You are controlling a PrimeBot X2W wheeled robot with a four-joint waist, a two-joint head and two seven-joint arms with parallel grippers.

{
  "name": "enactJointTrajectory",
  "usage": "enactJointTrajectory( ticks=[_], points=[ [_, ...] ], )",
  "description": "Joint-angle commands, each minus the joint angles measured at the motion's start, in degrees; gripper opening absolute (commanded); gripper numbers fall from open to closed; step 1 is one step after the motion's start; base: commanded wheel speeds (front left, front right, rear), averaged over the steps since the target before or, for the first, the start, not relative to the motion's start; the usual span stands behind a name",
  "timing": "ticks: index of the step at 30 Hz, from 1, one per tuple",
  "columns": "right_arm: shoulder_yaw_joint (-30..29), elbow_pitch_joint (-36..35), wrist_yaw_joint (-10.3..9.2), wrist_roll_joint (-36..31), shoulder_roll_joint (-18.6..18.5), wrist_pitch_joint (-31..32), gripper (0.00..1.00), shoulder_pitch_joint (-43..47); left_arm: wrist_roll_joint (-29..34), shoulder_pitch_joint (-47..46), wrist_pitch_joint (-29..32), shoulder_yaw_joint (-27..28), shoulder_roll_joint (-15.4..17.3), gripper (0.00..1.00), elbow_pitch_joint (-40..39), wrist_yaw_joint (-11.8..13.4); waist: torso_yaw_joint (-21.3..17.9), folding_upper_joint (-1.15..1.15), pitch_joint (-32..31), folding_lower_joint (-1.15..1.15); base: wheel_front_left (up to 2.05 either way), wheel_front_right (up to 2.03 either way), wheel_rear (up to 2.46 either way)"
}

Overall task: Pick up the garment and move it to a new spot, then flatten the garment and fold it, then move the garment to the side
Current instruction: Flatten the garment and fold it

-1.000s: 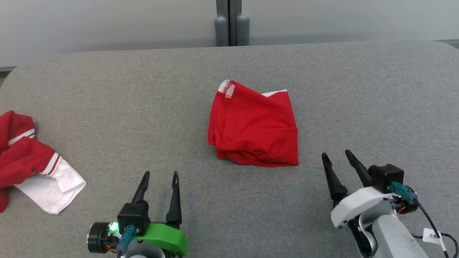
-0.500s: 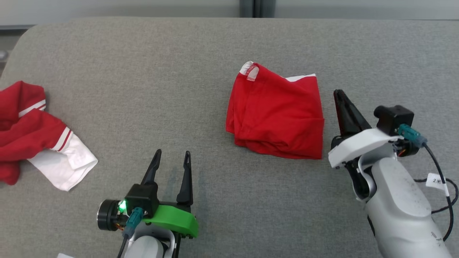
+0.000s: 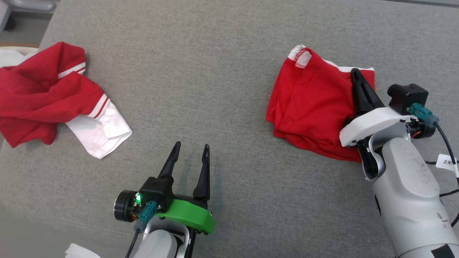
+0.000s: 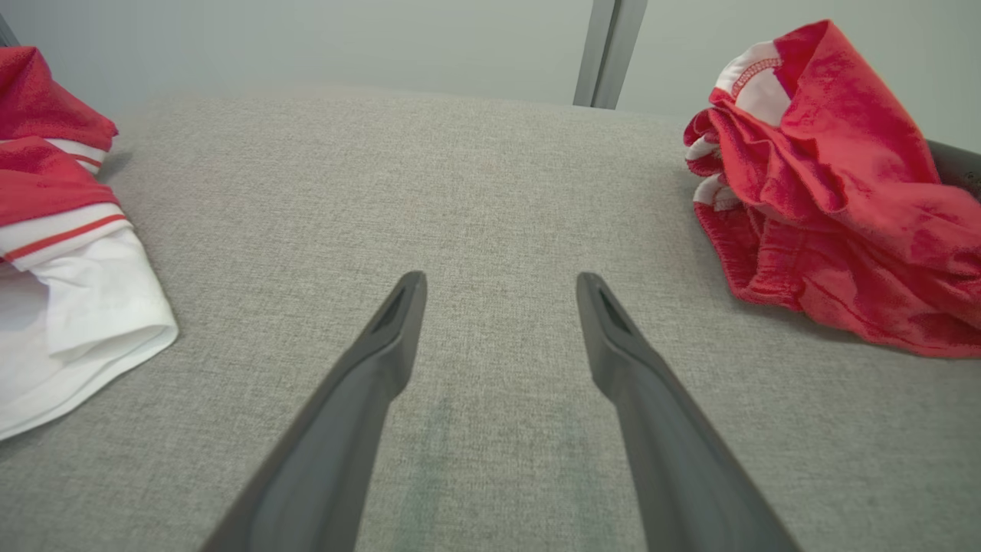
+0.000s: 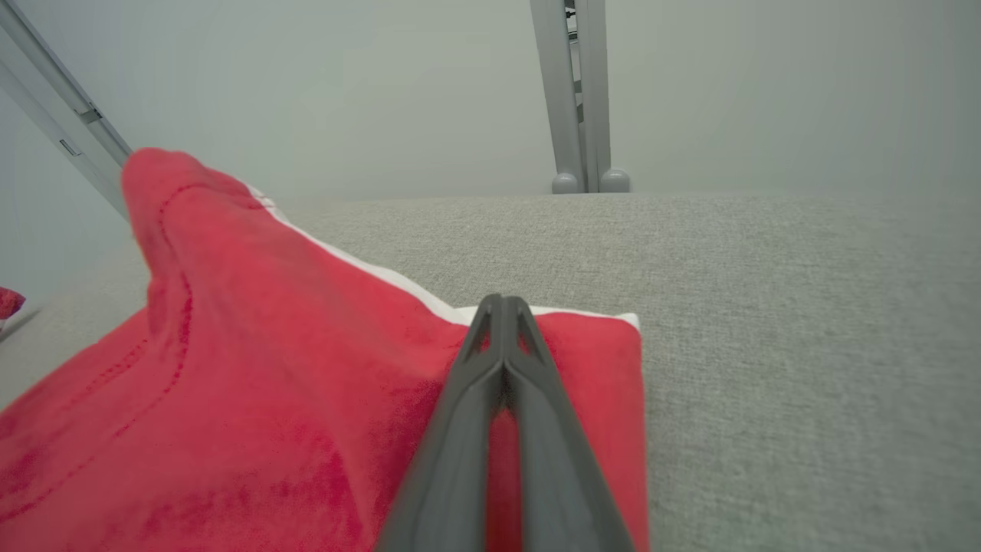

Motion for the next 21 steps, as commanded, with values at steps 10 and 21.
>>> enactJointTrajectory(
  ticks=[10,21],
  points=[
    [3.72,-4.92,-0.07,-5.67,-0.26,-0.11,0.0,0.91,-1.7,-1.79,-0.01,-1.99,0.24,1.0,-0.35,0.07,6.36,0.0,3.35,0.0,0.0,0.0,0.0],
    [16.68,-7.86,-0.07,-6.55,-0.26,-0.11,0.0,4.2,-1.16,-0.73,-0.01,-2.03,0.25,1.0,-0.15,0.22,5.62,0.0,2.11,0.0,0.0,0.0,0.0]
  ],
)
